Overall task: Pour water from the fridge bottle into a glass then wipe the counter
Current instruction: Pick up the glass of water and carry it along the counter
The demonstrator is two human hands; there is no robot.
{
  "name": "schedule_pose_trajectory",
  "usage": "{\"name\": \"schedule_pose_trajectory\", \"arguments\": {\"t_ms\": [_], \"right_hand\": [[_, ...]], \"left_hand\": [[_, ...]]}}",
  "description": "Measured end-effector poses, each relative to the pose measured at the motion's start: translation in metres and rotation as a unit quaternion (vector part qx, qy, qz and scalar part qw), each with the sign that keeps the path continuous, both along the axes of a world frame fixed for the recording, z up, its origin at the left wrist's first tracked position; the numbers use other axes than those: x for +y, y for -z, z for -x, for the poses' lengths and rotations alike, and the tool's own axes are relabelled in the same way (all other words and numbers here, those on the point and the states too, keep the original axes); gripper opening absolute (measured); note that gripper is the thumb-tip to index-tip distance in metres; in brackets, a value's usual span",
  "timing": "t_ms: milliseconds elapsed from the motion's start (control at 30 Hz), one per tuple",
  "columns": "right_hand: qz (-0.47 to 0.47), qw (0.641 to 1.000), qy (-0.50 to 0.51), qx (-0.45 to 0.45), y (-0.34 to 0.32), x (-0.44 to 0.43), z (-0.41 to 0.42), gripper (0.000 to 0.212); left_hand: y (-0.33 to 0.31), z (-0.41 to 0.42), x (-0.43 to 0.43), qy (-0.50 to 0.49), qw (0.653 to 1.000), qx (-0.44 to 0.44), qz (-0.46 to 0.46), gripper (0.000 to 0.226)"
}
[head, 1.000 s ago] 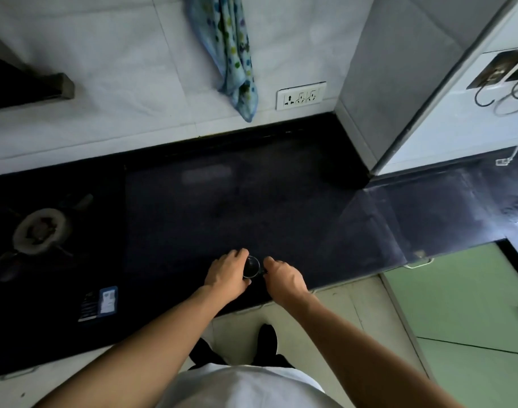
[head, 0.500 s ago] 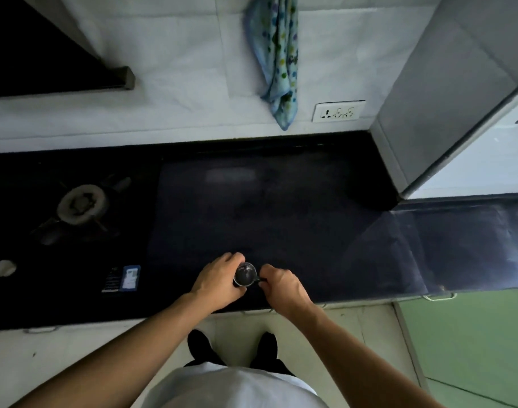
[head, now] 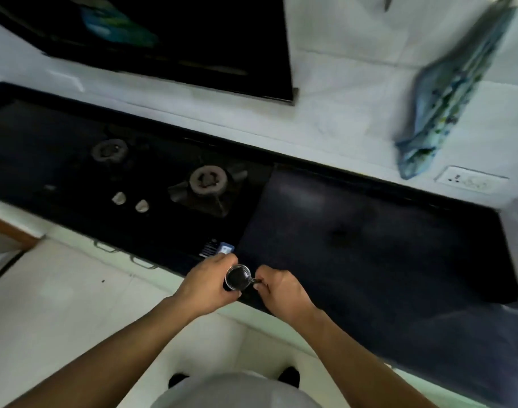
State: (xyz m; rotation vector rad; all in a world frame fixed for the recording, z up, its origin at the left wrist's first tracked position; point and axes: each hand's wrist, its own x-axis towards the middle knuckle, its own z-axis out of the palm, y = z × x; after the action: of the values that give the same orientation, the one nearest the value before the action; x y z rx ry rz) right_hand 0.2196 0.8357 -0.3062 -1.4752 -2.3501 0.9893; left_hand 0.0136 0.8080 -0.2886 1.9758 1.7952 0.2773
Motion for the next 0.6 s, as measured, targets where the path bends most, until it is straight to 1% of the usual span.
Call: {"name": "schedule_pose_trajectory", "arguments": {"t_ms": [133, 267, 367, 500, 600], "right_hand": [[-0.024, 0.998, -0.065, -0.002, -0.014, -0.003, 0.077, 0.007], [-0.027, 0.994, -0.102, 0.004, -0.027, -0.014, 0.168, 0.009], [-0.053, 0.988, -0.144, 0.011, -0.037, -0.022, 0.238, 0.010], [-0.081, 0.981, -0.176, 0.030, -0.052, -0.024, 0.318, 0.011], [-0.099, 0.977, -0.187, 0.025, -0.061, -0.021, 0.367, 0.011]], "left_hand": [[-0.012, 0.074, -0.027, -0.059, 0.998, -0.023, -0.022, 0.036], [-0.027, 0.159, -0.057, -0.114, 0.993, -0.018, -0.028, 0.038], [-0.039, 0.227, -0.077, -0.143, 0.989, -0.019, -0.037, 0.041], [-0.054, 0.303, -0.093, -0.180, 0.983, -0.016, -0.046, 0.043], [-0.065, 0.348, -0.096, -0.194, 0.980, -0.014, -0.046, 0.041]]}}
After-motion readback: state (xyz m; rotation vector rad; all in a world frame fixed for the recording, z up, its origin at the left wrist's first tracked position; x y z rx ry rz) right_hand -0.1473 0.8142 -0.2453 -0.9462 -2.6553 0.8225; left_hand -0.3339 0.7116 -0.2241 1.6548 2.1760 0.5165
